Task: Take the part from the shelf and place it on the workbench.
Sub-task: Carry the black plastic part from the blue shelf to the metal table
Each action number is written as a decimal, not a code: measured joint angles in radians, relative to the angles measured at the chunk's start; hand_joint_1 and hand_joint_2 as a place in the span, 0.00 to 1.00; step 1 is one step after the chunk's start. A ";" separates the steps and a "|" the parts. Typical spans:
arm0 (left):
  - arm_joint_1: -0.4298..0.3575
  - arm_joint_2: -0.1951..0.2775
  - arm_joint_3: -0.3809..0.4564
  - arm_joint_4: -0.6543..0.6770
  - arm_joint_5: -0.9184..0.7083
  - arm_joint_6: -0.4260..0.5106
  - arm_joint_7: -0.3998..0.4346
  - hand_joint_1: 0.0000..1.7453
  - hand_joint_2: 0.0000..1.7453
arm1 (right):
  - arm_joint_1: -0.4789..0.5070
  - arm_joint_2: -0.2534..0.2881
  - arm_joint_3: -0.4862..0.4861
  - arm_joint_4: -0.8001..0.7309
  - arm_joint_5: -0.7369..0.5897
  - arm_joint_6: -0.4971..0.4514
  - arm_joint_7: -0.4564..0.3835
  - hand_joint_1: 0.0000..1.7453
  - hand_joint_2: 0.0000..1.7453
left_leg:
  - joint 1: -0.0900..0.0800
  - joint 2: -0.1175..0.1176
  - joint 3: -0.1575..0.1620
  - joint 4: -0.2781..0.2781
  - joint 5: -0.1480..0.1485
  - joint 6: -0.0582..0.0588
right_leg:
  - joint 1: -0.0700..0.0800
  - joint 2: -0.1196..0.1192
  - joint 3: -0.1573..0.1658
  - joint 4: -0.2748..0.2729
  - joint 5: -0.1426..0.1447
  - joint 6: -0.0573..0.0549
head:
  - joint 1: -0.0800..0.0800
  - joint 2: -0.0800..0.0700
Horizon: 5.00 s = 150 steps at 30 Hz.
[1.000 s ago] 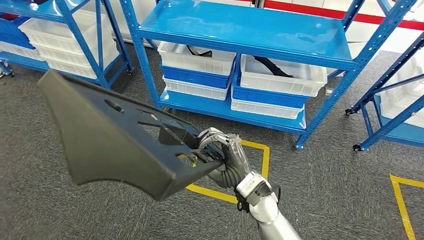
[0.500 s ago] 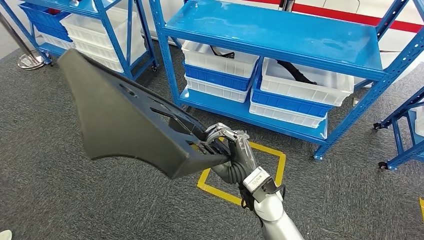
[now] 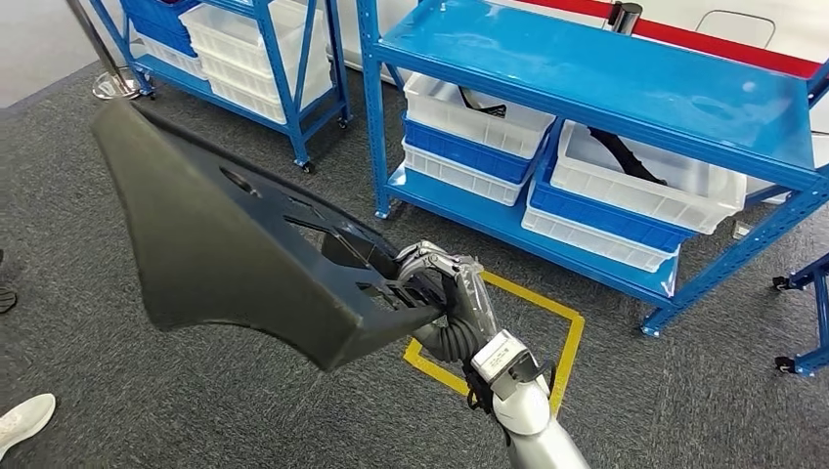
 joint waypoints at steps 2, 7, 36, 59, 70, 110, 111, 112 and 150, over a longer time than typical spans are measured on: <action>-0.002 0.001 0.000 0.000 -0.001 -0.002 0.001 0.00 1.00 | -0.001 -0.001 0.000 -0.003 0.000 0.000 -0.001 1.00 1.00 | 0.005 -0.017 0.000 -0.008 0.010 0.013 | -0.005 0.043 -0.034 0.078 -0.045 0.001 | 0.001 0.000; -0.001 0.000 -0.001 -0.001 -0.001 -0.011 0.001 0.00 1.00 | 0.004 -0.005 0.001 -0.004 -0.001 0.003 0.006 1.00 1.00 | 0.006 -0.073 -0.013 -0.008 0.021 0.014 | -0.015 0.083 -0.108 0.249 -0.103 0.016 | 0.001 0.000; -0.037 -0.007 -0.027 -0.001 -0.023 -0.030 0.013 0.00 1.00 | 0.002 -0.012 -0.003 -0.028 0.017 -0.015 -0.003 1.00 1.00 | 0.001 -0.057 -0.018 -0.004 0.019 0.021 | -0.007 0.080 -0.114 0.258 -0.122 0.007 | 0.002 0.000; -0.065 -0.032 -0.077 0.000 -0.078 -0.028 0.044 0.00 1.00 | 0.017 -0.026 -0.003 -0.105 0.072 -0.062 0.026 1.00 1.00 | 0.034 0.026 -0.037 0.041 0.001 -0.048 | -0.006 0.001 0.023 -0.017 -0.014 0.016 | -0.002 0.000; -0.051 -0.006 -0.105 -0.001 -0.110 -0.048 0.066 0.00 1.00 | 0.080 -0.047 -0.044 -0.134 0.045 -0.074 0.007 1.00 1.00 | 0.005 -0.088 -0.054 0.032 0.020 0.013 | -0.008 0.093 -0.086 0.209 -0.107 0.025 | 0.003 0.000; -0.010 0.002 0.056 -0.002 0.019 0.002 -0.066 0.00 1.00 | 0.248 -0.069 -0.074 -0.226 -0.038 -0.094 -0.076 1.00 1.00 | 0.010 -0.063 -0.075 0.099 -0.040 -0.032 | -0.026 0.083 0.022 -0.023 0.000 -0.015 | 0.001 0.000; -0.014 0.003 0.046 -0.002 0.009 -0.004 -0.062 0.00 1.00 | 0.263 -0.069 -0.094 -0.247 -0.032 -0.097 -0.075 1.00 1.00 | 0.009 -0.044 -0.103 0.163 -0.077 -0.033 | -0.021 0.072 0.021 -0.023 0.001 -0.020 | 0.001 0.000; -0.018 0.003 0.038 -0.002 0.004 -0.008 -0.059 0.00 1.00 | 0.274 -0.069 -0.110 -0.263 -0.029 -0.098 -0.075 1.00 1.00 | 0.010 -0.036 -0.131 0.228 -0.107 -0.034 | -0.017 0.061 0.020 -0.022 0.001 -0.022 | 0.000 0.000; -0.047 0.018 -0.004 -0.005 0.033 0.012 -0.035 0.00 1.00 | 0.092 -0.035 -0.144 -0.169 -0.007 0.008 -0.034 1.00 1.00 | -0.005 0.030 -0.015 0.024 -0.011 -0.013 | 0.005 -0.002 0.024 -0.016 -0.016 -0.019 | 0.002 0.000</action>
